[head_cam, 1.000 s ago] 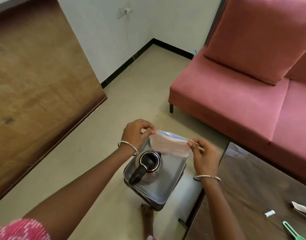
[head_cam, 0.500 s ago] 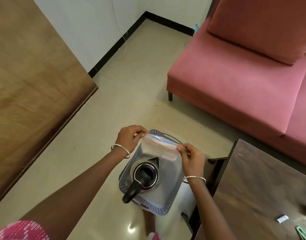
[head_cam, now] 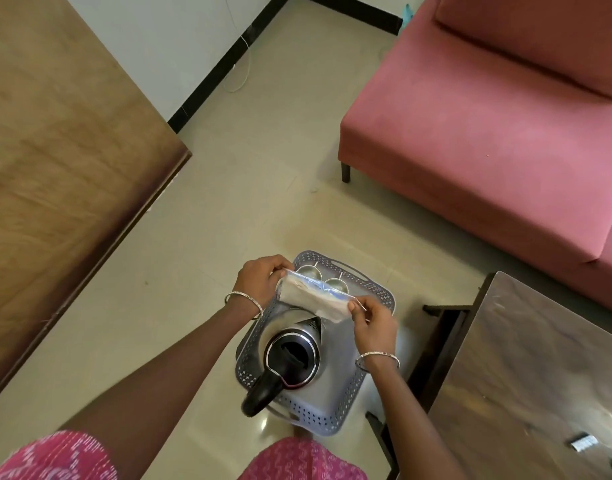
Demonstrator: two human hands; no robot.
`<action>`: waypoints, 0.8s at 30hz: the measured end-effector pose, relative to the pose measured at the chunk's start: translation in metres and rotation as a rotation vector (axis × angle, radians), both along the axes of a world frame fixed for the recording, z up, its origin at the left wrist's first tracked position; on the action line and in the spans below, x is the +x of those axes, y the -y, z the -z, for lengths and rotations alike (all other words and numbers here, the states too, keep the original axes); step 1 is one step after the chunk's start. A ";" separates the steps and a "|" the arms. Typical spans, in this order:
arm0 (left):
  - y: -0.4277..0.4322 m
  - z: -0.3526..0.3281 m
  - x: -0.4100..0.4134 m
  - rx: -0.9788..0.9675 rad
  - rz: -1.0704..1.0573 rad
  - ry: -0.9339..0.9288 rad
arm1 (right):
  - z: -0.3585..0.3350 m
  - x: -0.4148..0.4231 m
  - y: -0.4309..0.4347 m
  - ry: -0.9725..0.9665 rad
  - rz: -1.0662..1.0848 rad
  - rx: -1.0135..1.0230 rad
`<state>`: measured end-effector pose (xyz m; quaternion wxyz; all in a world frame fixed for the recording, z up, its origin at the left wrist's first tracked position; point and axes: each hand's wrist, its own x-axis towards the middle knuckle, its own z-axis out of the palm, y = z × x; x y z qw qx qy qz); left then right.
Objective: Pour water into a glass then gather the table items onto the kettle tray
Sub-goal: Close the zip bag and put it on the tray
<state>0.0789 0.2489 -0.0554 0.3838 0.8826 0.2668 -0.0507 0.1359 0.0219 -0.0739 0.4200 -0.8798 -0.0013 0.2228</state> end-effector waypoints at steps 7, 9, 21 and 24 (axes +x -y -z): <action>0.006 0.011 0.007 0.003 0.038 0.036 | 0.004 0.005 0.007 0.030 0.038 -0.045; 0.006 0.015 0.006 -0.002 0.049 0.015 | 0.004 0.002 0.008 0.035 0.038 -0.057; -0.007 0.023 -0.011 0.066 -0.006 -0.019 | 0.018 0.001 -0.005 -0.110 -0.007 -0.115; -0.003 0.022 -0.024 0.105 -0.053 -0.003 | 0.014 0.002 -0.002 -0.182 -0.019 -0.082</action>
